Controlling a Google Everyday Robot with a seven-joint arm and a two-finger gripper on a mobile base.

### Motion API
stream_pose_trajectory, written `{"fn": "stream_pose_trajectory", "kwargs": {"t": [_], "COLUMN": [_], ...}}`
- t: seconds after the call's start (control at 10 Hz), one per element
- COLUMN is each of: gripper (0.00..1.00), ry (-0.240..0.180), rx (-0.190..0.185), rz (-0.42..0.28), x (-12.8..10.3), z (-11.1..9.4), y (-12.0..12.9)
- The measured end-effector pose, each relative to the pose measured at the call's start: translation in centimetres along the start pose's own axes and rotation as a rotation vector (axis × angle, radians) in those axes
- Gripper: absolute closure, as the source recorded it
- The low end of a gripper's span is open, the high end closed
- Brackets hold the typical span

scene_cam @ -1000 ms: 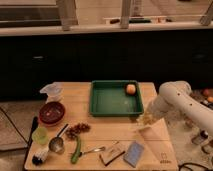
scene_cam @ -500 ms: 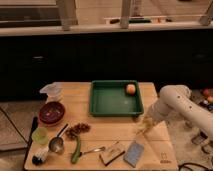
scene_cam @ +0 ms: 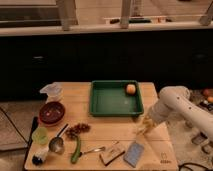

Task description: Place banana in table surface

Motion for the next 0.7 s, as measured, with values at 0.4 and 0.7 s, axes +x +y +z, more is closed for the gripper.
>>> {"fn": "stream_pose_trajectory", "kwargs": {"t": [0.4,0.7], "gripper": [0.20,0.20], "ry": [0.009,0.019], "rx": [-0.008,-0.013], "rz": [-0.012,-0.018], "x": [-0.18,-0.11], "z": [-0.29,-0.79], "y": [-0.27,-0.47]}}
